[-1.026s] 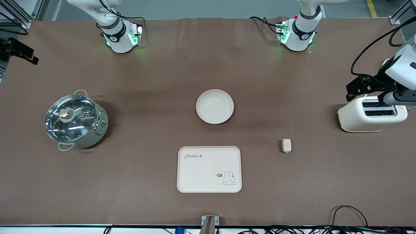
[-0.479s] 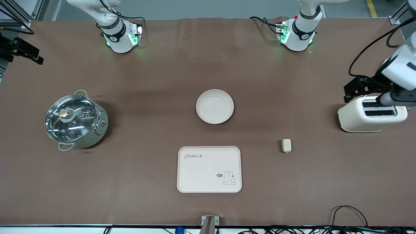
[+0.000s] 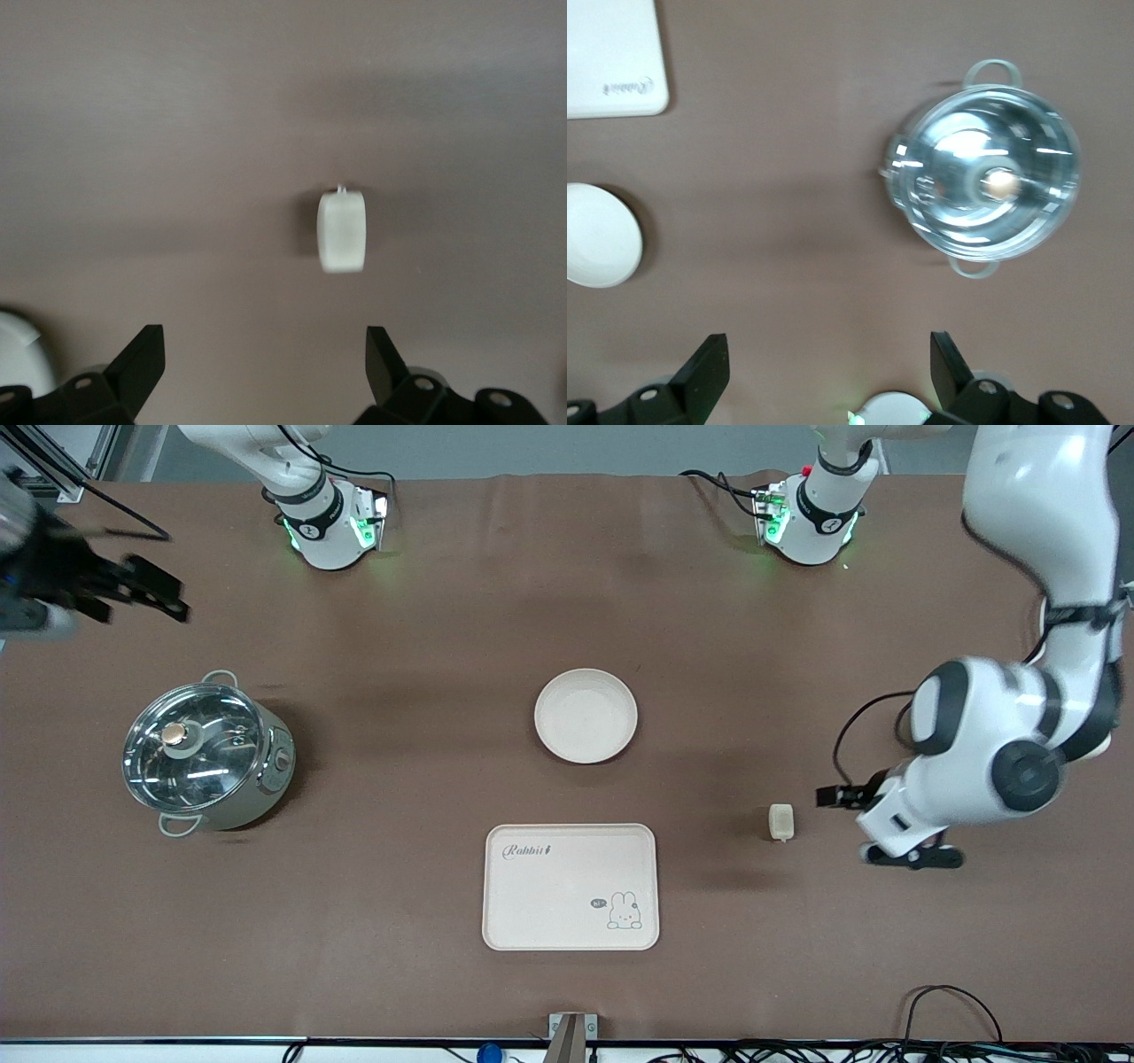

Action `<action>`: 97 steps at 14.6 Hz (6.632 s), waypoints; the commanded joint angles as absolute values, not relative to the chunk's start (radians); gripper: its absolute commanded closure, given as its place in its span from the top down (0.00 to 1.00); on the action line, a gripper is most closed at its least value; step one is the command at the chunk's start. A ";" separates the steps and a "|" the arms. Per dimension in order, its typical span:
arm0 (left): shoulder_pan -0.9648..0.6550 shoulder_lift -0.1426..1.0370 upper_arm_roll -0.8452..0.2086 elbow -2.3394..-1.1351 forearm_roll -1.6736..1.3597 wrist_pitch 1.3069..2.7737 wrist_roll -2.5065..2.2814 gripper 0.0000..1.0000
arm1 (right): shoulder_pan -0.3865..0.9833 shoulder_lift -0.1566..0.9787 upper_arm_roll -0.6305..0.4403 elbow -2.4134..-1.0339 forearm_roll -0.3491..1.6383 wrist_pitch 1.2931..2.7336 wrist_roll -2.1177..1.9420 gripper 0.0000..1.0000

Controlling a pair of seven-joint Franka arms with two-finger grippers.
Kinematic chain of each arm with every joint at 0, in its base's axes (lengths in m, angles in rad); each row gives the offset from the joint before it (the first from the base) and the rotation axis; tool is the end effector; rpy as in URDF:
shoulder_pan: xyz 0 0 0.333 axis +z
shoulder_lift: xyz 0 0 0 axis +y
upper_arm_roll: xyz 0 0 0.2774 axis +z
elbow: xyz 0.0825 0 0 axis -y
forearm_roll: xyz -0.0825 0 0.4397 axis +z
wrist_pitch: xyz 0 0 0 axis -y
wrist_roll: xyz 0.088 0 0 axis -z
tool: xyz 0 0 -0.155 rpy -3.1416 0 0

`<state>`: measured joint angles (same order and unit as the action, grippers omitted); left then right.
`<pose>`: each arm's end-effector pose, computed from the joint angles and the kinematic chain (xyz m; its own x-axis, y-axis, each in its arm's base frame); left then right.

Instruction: Place bun in plate and plate on tray

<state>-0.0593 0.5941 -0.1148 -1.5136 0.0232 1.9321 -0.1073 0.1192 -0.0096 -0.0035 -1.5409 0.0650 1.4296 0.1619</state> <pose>0.6943 -0.1143 0.1970 0.9825 -0.0641 -0.1746 -0.0606 -0.9978 0.0256 0.5826 0.0785 0.5482 0.9932 -0.0374 -0.1104 -0.0429 -0.9979 -0.0478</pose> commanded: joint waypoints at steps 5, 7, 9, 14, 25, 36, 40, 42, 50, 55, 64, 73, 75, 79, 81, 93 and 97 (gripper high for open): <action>-0.112 0.739 -0.141 -1.506 0.037 2.089 -0.129 1.00 | 0.330 0.227 -0.011 -1.548 0.118 1.707 0.391 1.00; -0.103 0.736 -0.141 -1.538 0.040 2.112 -0.121 0.97 | 0.386 0.233 -0.011 -1.645 0.118 1.790 0.393 1.00; -0.089 0.738 -0.143 -1.564 0.040 2.131 -0.117 0.82 | 0.449 0.201 -0.011 -1.768 0.121 1.876 0.463 1.00; -0.097 0.730 -0.143 -1.595 0.040 2.168 -0.126 0.37 | 0.548 0.112 -0.009 -2.064 0.196 2.145 0.551 1.00; -0.342 0.724 -0.296 -1.489 -0.011 2.065 -0.780 0.21 | 0.767 0.296 -0.011 -2.264 0.520 2.790 0.548 1.00; -0.468 0.724 -0.296 -1.631 -0.144 2.152 -1.032 0.40 | 0.845 0.457 -0.012 -2.131 0.522 2.795 0.549 0.92; -0.457 0.721 -0.302 -1.625 -0.141 2.152 -1.046 1.00 | 0.842 0.482 -0.012 -2.111 0.520 2.793 0.548 0.62; -0.445 0.695 -0.301 -1.614 -0.135 2.151 -1.039 1.00 | 0.841 0.497 -0.012 -2.105 0.522 2.796 0.549 0.52; -0.157 0.493 -0.296 -1.565 -0.049 2.114 -0.415 1.00 | 0.844 0.549 -0.014 -2.088 0.522 2.861 0.542 0.06; -0.052 0.370 -0.295 -1.461 0.124 1.898 -0.258 1.00 | 0.839 0.528 -0.012 -2.074 0.523 2.856 0.546 0.01; 0.052 0.120 -0.276 -1.447 0.038 1.655 -0.141 1.00 | 0.747 0.532 -0.014 -1.832 0.541 2.818 0.600 0.01; 0.081 0.117 -0.273 -1.399 0.052 1.559 -0.118 1.00 | 0.497 0.883 -0.018 -1.355 0.528 2.681 0.641 0.01; 0.080 0.118 -0.275 -1.397 0.052 1.559 -0.126 1.00 | 0.486 0.943 -0.018 -1.292 0.528 2.681 0.641 0.01; 0.080 0.120 -0.276 -1.394 0.051 1.559 -0.126 1.00 | 0.517 0.976 -0.018 -1.279 0.526 2.683 0.635 0.01; 0.078 0.120 -0.278 -1.394 0.051 1.559 -0.130 1.00 | 0.529 0.980 -0.018 -1.282 0.526 2.684 0.637 0.01; 0.084 0.121 -0.310 -1.394 0.043 1.562 -0.138 1.00 | 0.489 0.859 -0.021 -1.397 0.528 2.681 0.634 1.00; 0.143 0.136 -0.310 -1.381 0.043 1.569 -0.109 1.00 | 0.465 0.712 -0.098 -1.491 0.506 2.512 0.526 1.00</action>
